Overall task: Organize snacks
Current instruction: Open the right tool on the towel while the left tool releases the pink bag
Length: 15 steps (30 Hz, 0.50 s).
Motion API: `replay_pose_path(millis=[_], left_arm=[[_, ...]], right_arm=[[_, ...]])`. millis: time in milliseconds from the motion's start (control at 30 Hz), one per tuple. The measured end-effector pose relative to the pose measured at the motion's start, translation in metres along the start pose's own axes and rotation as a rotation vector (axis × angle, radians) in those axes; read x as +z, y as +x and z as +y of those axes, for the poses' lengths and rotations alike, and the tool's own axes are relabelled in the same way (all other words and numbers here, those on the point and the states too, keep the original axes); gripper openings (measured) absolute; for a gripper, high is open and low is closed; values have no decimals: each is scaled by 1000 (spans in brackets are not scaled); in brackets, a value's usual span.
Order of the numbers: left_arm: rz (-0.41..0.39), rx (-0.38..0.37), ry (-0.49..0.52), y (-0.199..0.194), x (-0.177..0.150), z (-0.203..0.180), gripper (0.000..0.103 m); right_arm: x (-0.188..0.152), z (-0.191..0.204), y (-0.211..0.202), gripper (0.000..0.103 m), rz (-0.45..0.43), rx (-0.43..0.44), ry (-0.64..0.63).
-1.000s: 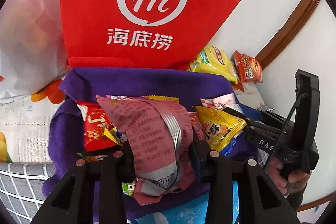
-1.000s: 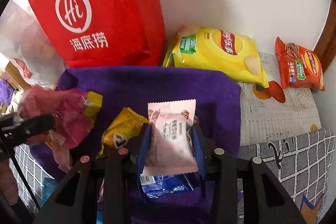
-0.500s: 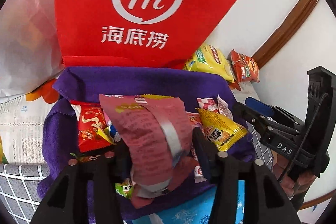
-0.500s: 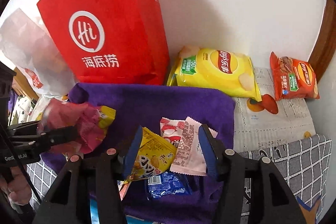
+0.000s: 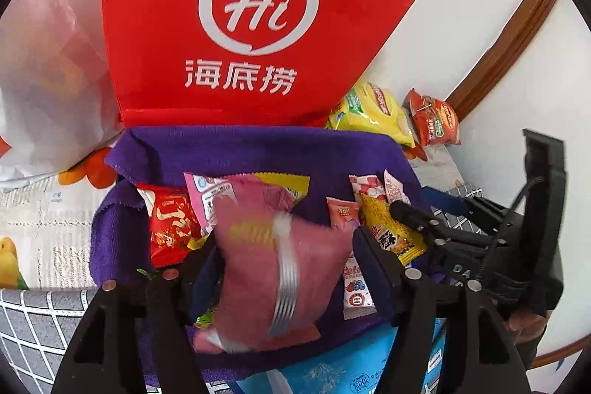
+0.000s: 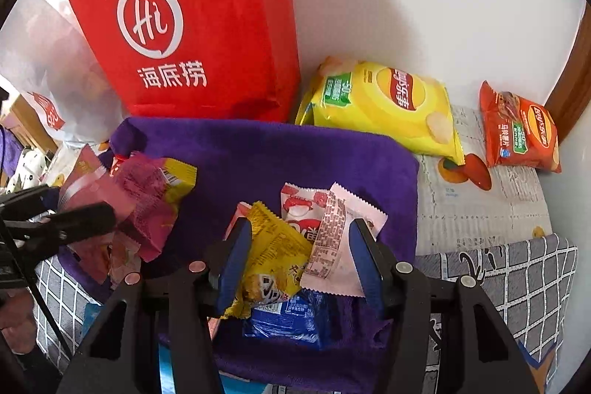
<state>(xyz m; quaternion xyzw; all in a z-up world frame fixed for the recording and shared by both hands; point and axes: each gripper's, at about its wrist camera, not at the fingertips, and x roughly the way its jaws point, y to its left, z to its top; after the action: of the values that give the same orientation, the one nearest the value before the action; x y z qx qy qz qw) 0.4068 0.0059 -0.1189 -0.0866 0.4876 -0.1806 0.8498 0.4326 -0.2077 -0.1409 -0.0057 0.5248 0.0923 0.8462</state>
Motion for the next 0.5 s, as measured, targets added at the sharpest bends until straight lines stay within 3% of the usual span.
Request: replay_pose_path(millis=[300, 500], left_arm=[[-28, 41, 14, -14, 3, 1, 68], [-37, 85, 7, -25, 4, 2, 68]], right_arm=[[-3, 5, 2, 55, 7, 0, -35], [4, -2, -38, 55, -105, 22, 30]])
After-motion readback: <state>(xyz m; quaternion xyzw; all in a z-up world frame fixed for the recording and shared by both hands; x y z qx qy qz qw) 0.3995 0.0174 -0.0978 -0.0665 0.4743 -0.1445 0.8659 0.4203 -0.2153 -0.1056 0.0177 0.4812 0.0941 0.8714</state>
